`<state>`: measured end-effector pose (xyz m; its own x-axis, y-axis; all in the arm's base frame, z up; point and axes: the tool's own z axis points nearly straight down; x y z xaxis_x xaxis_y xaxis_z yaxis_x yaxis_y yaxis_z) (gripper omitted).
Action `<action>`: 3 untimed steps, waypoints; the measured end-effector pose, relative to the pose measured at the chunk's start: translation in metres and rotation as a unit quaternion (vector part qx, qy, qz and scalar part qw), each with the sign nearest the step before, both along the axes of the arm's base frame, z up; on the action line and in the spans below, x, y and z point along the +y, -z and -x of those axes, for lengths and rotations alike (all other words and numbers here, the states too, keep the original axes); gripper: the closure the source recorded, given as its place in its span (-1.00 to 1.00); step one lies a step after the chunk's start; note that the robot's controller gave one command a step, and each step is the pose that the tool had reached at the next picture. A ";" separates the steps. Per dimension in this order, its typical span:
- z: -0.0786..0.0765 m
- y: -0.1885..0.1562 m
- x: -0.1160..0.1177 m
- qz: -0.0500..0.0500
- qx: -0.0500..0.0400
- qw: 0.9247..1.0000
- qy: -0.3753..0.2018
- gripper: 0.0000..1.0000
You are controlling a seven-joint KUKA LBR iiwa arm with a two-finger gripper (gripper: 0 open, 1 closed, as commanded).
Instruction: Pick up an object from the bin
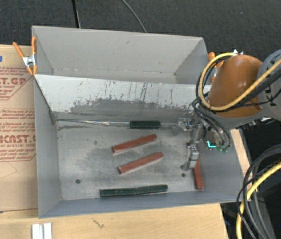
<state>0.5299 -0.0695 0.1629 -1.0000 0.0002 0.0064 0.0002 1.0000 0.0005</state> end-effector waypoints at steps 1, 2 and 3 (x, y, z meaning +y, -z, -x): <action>-0.002 -0.004 0.000 0.000 -0.004 1.000 -0.001 -1.00; -0.018 0.038 0.014 0.001 -0.008 1.000 -0.020 -1.00; -0.033 0.092 0.044 -0.001 -0.004 0.966 -0.257 1.00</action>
Offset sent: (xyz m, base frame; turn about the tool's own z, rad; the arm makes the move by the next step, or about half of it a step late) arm 0.0277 0.0298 -0.0867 -0.0805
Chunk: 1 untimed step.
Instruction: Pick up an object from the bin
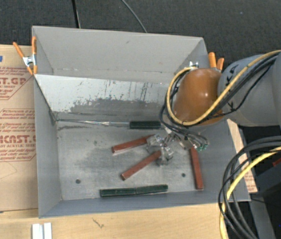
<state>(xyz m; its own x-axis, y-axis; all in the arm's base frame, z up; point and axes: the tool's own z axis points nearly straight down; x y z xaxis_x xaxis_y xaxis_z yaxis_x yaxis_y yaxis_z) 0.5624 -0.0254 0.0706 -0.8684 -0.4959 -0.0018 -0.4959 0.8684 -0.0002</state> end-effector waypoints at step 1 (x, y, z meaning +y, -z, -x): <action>0.000 0.000 0.000 0.000 0.000 1.000 0.000 1.00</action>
Offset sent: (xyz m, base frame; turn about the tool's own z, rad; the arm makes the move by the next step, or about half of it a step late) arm 0.0107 0.0020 0.1230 0.0316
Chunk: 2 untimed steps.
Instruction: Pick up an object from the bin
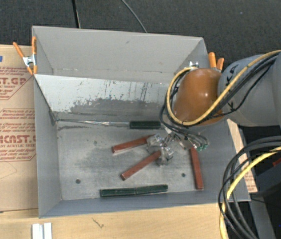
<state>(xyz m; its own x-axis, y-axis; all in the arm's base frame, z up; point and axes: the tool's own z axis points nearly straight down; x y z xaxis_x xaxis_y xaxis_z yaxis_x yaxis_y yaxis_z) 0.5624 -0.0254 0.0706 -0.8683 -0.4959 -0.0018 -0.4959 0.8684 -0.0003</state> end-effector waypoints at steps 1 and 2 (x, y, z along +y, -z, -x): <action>-0.012 -0.123 0.003 0.000 -0.001 1.000 0.015 1.00; -0.012 -0.123 0.003 0.000 -0.001 1.000 0.016 1.00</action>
Offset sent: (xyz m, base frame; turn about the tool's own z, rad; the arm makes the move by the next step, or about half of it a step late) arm 0.0000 0.0000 0.0000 0.0000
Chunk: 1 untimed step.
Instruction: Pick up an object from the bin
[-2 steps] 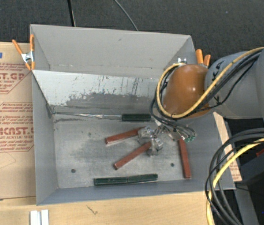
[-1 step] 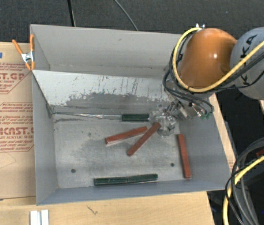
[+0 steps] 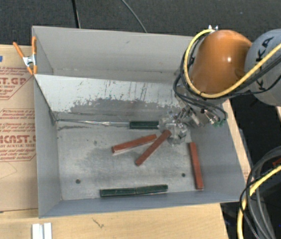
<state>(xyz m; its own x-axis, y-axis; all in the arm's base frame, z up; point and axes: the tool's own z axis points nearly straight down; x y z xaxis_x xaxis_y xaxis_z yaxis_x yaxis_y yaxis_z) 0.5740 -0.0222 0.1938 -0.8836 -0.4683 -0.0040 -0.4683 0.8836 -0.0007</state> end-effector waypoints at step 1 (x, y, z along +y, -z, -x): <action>0.002 -0.019 -0.002 0.000 0.005 0.999 -0.049 1.00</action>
Offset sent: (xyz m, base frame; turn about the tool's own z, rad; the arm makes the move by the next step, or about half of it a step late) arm -0.0180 -0.0174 -0.1238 -0.1767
